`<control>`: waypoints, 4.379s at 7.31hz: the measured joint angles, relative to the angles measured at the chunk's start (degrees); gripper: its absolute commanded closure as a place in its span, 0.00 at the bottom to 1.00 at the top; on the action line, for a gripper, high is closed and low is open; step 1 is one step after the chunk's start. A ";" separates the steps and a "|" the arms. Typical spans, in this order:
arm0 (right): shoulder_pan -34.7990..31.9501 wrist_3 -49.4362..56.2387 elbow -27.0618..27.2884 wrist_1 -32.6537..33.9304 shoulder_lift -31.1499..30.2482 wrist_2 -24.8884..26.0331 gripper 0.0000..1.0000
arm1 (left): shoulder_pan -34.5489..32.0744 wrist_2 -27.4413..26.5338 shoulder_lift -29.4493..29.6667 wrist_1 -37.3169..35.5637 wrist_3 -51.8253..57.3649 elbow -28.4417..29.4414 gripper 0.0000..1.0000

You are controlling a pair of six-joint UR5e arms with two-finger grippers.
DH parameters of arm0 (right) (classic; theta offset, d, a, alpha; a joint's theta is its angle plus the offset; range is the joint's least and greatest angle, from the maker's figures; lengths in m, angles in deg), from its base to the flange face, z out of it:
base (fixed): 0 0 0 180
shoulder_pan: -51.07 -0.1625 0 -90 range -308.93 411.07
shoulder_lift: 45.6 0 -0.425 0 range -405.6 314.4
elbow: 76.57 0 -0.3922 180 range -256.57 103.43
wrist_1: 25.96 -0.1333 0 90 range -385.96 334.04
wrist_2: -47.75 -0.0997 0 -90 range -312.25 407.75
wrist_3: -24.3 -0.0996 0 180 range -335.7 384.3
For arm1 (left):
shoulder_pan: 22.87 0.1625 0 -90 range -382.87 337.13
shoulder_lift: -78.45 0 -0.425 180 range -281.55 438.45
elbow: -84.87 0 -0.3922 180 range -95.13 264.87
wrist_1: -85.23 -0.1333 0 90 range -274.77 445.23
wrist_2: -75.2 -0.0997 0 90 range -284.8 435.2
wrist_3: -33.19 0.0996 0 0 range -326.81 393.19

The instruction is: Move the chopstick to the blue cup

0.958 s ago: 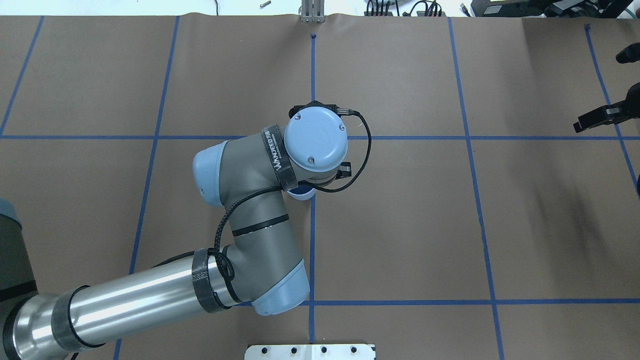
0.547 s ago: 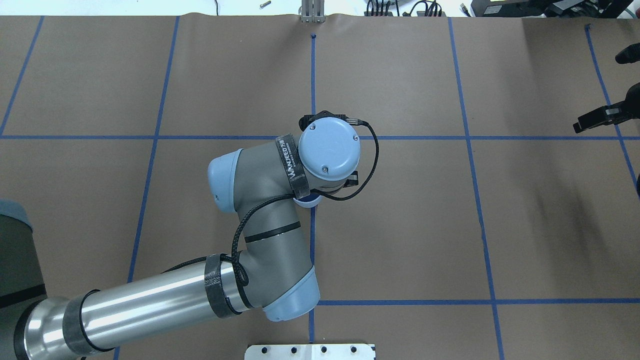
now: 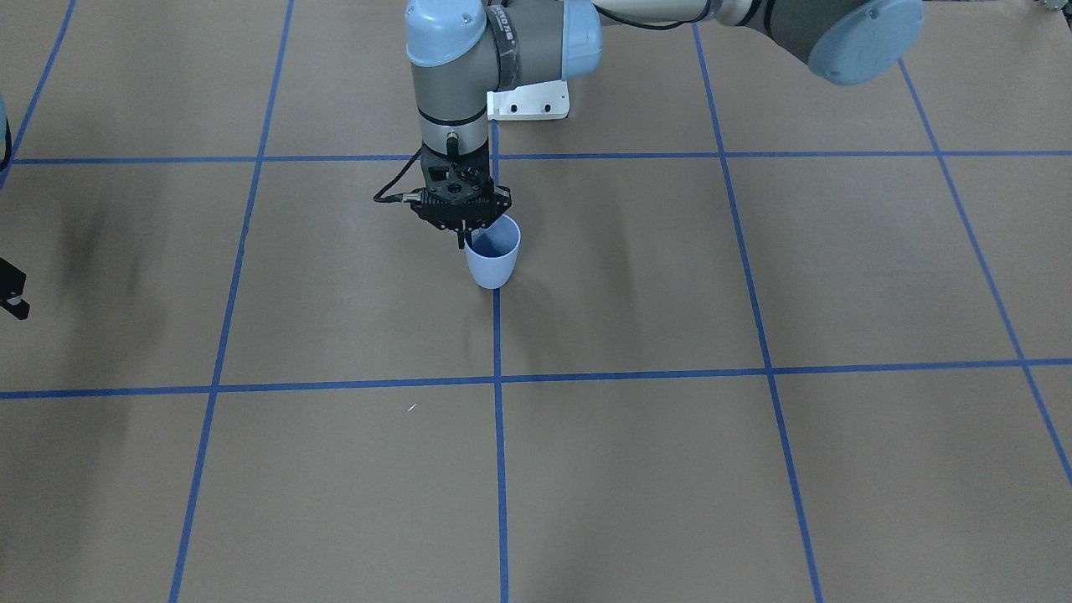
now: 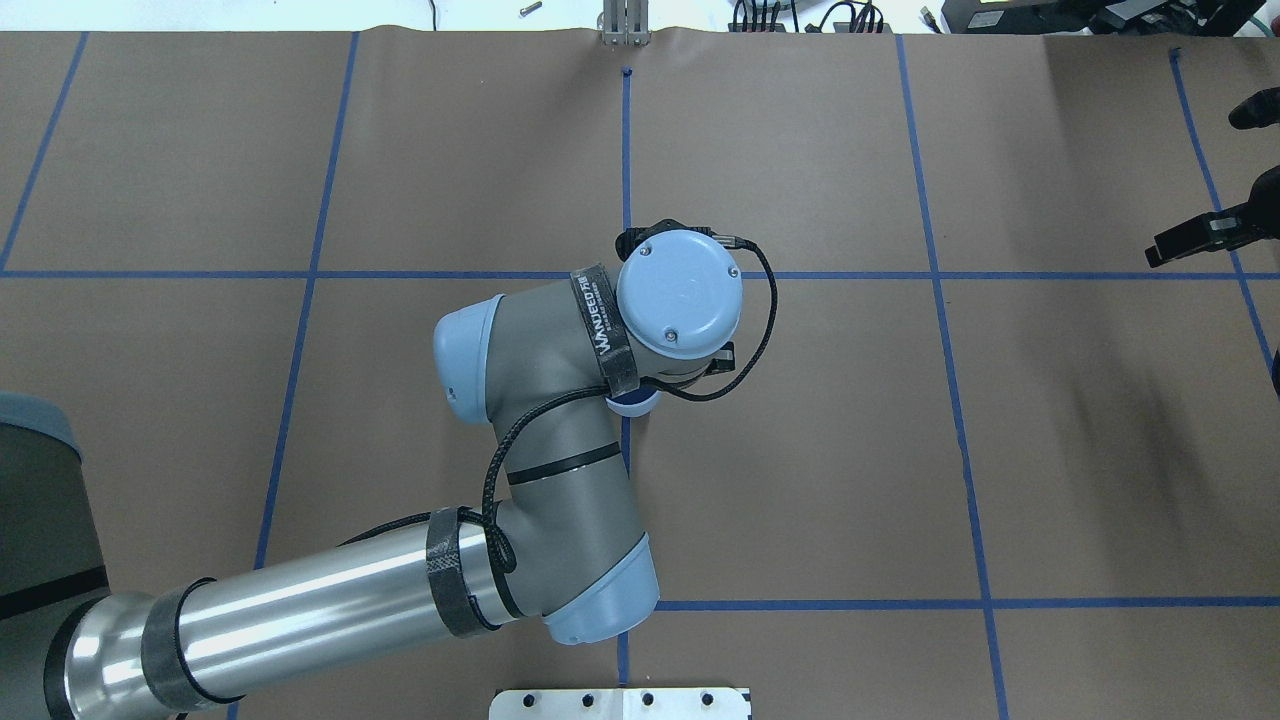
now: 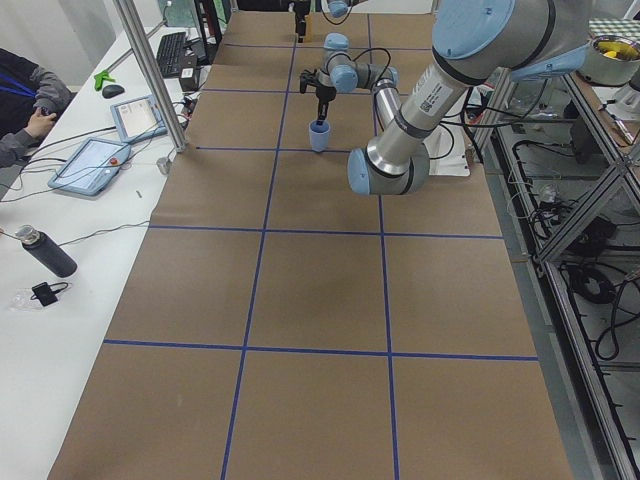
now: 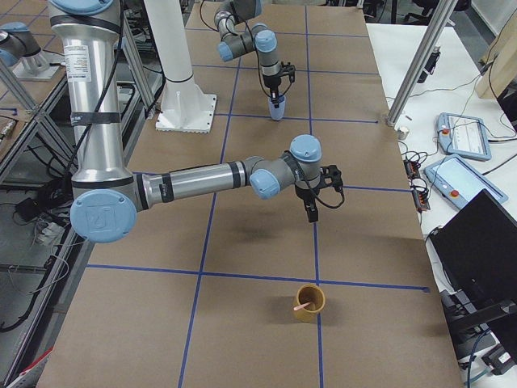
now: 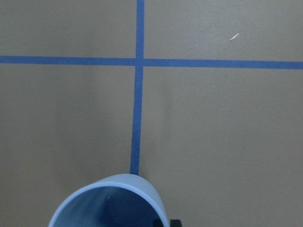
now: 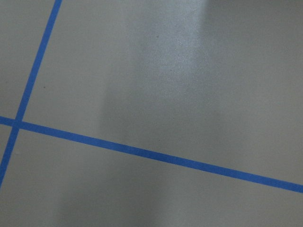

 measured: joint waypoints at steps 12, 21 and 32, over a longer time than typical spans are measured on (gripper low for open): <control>0.31 0.00 0.04 0.00 0.66 -0.34 0.00 | -14.36 13.44 -7.09 -0.58 13.69 -10.93 0.01; -19.20 32.60 0.47 9.40 -2.81 -6.23 0.00 | -64.01 36.87 -39.47 -0.09 93.83 0.52 0.01; -22.53 72.27 -19.23 19.32 3.73 4.65 0.70 | -71.10 37.35 -51.37 8.96 101.37 2.48 0.01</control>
